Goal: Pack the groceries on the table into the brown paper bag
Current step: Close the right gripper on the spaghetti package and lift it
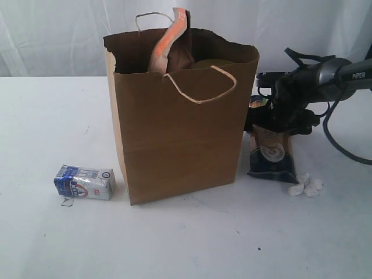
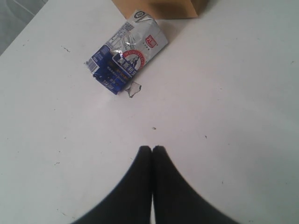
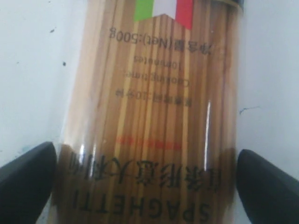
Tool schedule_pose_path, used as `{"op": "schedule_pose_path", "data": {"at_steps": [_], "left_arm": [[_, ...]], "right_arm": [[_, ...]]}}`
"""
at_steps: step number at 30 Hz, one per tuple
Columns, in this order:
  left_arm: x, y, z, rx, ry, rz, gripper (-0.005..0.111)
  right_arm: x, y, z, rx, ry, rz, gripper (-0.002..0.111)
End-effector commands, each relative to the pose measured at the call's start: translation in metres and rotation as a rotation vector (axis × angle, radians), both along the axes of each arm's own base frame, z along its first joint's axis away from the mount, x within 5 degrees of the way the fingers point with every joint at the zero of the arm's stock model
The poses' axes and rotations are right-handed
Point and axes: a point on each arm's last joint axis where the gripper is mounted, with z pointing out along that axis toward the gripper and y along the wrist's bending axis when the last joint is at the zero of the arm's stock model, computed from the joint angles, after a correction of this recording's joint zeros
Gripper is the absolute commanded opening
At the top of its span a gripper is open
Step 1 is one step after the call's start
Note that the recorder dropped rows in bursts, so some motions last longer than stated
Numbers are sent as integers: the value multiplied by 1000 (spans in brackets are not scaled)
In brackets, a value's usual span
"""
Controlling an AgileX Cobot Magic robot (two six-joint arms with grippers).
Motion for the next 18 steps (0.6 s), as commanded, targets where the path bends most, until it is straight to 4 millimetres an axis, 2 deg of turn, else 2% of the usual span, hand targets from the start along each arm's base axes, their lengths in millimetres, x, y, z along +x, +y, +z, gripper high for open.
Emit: {"op": "schedule_pose_path", "data": {"at_steps": [1,6,8,10,11,18], "left_arm": [[0,0,-1,-9,0,6,0],[0,0,-1,-9,0,6,0],[0,0,-1,-9,0,6,0],[0,0,-1,-9,0,6,0],[0,0,-1,-9,0,6,0],[0,0,-1,-9,0,6,0]], "right_arm": [[-6,10,-15,15,73,-23,86],[-12,14,-29,-38,152,21,41],[-13,14,-29,-41,159,21,21],[-13,14,-29,-36,160,16,5],[-13,14,-27,-25,158,9,0],[-10,14,-2,15,89,-2,0]]}}
